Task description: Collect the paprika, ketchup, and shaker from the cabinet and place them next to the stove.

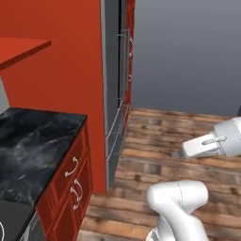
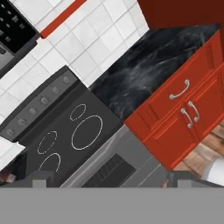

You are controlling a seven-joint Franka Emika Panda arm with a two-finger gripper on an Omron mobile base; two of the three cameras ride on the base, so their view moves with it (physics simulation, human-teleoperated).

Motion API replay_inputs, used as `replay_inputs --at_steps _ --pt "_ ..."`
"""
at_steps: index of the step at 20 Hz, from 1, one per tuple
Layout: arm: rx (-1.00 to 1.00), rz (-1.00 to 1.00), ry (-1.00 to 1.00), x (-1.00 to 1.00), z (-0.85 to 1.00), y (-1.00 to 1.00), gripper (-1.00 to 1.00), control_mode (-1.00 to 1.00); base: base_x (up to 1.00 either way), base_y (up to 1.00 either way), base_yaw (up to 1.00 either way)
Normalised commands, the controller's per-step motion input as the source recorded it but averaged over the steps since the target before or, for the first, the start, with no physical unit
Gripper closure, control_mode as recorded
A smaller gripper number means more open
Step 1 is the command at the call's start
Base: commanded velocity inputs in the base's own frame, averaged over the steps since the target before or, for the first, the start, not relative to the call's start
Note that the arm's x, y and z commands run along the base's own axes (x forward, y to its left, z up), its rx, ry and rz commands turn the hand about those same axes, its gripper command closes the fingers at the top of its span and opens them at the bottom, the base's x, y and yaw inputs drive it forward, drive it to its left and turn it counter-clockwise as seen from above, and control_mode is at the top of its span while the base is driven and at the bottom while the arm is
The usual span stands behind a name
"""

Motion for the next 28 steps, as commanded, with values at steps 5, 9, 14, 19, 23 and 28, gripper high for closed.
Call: replay_inputs --at_steps 5,9,14,19,23,28 --pt "0.0 0.0 0.0 0.0 0.0 0.0 -1.0 1.0 0.24 0.0 -0.49" --pt "0.0 0.0 0.0 0.0 0.0 0.0 -1.0 1.0 0.38 0.18 -0.45" --pt "0.0 0.0 0.0 0.0 0.0 0.0 -1.0 1.0 0.64 0.41 -0.3" --pt "0.0 0.0 0.0 0.0 0.0 0.0 -1.0 1.0 0.83 0.18 -0.09" --pt "0.0 0.0 0.0 0.0 0.0 0.0 -1.0 1.0 0.68 -0.07 0.0" --pt "0.0 0.0 0.0 0.0 0.0 0.0 -1.0 1.0 0.67 -0.08 -0.02"
